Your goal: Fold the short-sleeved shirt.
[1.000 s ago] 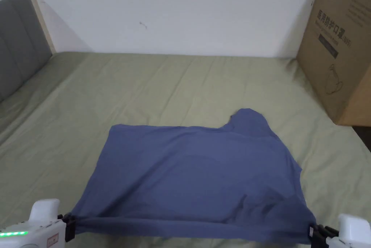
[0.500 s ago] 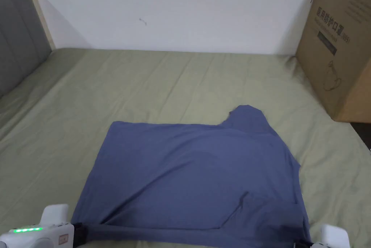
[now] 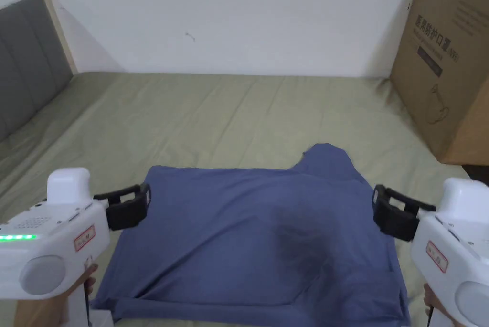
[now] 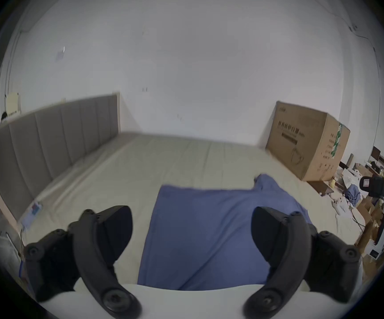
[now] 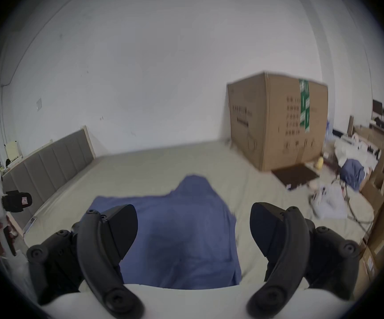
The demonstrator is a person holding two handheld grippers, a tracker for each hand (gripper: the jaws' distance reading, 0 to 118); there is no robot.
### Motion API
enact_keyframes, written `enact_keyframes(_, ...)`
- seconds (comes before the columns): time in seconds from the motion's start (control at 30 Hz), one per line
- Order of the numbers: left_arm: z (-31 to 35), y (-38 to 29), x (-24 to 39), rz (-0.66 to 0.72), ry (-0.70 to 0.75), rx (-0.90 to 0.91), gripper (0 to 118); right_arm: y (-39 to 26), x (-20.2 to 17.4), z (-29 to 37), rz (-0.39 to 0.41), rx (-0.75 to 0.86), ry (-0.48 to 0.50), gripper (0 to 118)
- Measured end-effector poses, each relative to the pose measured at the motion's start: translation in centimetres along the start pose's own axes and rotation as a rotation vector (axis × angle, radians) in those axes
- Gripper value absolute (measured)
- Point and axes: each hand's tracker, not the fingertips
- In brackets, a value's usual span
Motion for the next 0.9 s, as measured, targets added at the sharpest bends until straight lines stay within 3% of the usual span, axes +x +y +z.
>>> enact_keyframes(0.13,0.5,1.4,2.2,-0.039,0.001,0.094,108,2.2,-2.2,0.7,0.057,0.109,-0.055,102)
enact_keyframes(0.2,0.7,1.4,3.1,-0.058,0.023,0.152,99,2.5,-3.0,1.0,0.082,0.135,-0.071,84)
enact_keyframes(0.23,0.8,1.3,3.4,-0.063,0.027,0.175,87,2.0,-2.7,0.4,0.099,0.147,-0.09,64)
enact_keyframes(0.27,0.8,1.2,3.8,-0.056,0.032,0.171,61,2.0,-2.8,0.3,0.12,0.159,-0.103,36)
enact_keyframes(0.33,0.7,1.0,4.1,-0.05,0.04,0.188,7,1.9,-3.1,0.2,0.132,0.167,-0.109,2)
enact_keyframes(0.37,0.7,0.8,4.1,-0.045,0.033,0.191,0,1.7,-3.1,0.2,0.134,0.175,-0.11,0)
enact_keyframes(0.63,0.0,-0.2,3.1,-0.021,0.012,0.119,0,1.0,-3.0,0.1,0.134,0.16,-0.087,0)
enact_keyframes(0.9,-1.8,-4.1,-2.0,0.08,0.045,-0.206,0,0.1,-2.5,-0.2,0.137,0.121,-0.076,0)
